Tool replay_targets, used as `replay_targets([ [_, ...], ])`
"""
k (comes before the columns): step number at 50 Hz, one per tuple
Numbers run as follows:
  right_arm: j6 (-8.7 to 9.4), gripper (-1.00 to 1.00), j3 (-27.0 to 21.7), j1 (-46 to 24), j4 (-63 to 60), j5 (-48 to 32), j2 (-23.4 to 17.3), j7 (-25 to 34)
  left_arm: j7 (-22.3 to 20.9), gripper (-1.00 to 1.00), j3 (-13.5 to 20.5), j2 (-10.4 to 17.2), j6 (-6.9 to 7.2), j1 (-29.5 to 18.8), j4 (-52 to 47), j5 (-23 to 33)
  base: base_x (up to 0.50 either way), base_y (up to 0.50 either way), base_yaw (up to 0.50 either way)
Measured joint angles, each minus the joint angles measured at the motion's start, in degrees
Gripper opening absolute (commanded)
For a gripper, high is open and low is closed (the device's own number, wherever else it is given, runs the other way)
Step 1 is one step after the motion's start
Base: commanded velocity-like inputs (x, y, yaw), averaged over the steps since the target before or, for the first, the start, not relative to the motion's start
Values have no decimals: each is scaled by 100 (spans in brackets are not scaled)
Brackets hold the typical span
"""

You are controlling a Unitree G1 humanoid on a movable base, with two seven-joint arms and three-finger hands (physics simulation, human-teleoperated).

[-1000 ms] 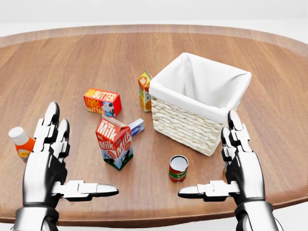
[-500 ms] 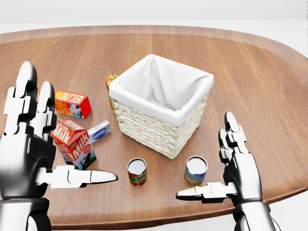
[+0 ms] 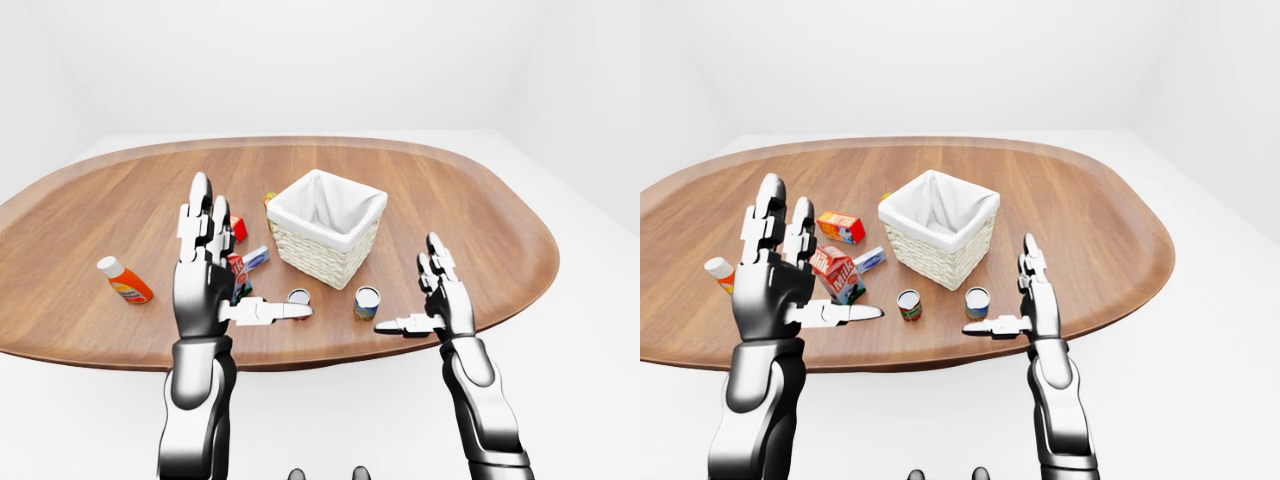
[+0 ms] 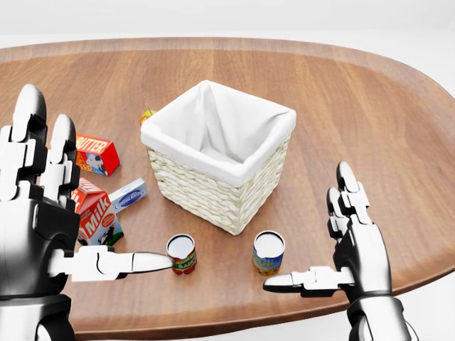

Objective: Pick up the tomato sauce, and put it in the basket.

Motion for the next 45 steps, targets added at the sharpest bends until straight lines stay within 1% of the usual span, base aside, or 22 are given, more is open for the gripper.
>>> replay_targets([
  [4,0,100,-4,-3,-10,14,-1,6,5,100,-7,1,0,11,-24,2,9,0,0],
  [23,0,100,-2,34,-45,102,8,72,13,100,-24,-2,0,37,-46,10,49,0,0],
  [45,0,100,11,23,-32,78,18,7,11,100,-43,-3,0,48,9,28,0,0,0],
])
